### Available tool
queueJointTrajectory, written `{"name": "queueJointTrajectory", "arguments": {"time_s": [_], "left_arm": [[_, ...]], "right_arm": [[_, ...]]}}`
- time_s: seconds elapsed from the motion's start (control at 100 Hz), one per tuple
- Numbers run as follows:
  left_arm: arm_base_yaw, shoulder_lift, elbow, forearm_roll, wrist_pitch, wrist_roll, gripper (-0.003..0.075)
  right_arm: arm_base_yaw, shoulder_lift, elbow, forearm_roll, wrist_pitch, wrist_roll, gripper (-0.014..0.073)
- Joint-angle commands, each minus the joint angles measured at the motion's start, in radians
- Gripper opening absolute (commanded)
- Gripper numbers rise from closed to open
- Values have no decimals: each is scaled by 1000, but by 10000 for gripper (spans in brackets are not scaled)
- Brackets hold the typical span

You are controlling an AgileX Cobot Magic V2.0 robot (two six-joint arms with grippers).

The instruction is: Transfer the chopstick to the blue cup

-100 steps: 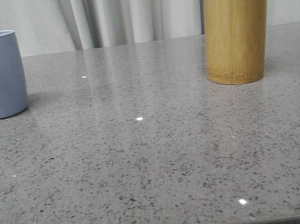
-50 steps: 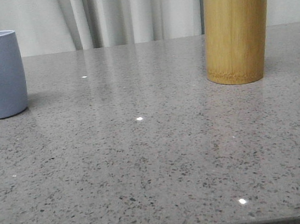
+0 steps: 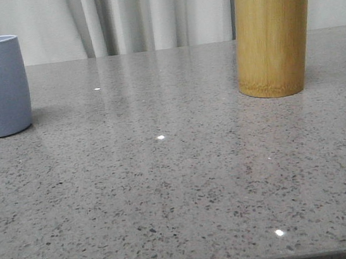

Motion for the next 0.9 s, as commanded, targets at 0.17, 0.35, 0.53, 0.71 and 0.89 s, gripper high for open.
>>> {"name": "queueJointTrajectory", "arguments": {"time_s": [0.17,0.35,0.53,0.71,0.89], "left_arm": [[3,56,-69,-21,-61,-3,622],[3,202,-192,-18,-61,-3,622],[3,409,-341,8,-61,-3,622],[3,587,-480,25,-48,-7,622],[3,719,-555,56,-48,-9,622]], "right_arm": [[-3,17,-35,-2,-76,-2,572],[-3,17,-35,-2,-76,-2,572],[-3,17,-35,-2,-76,-2,572],[-3,17,-35,-2,-76,-2,572],[-3,17,-35,-2,-76,-3,572]]}}
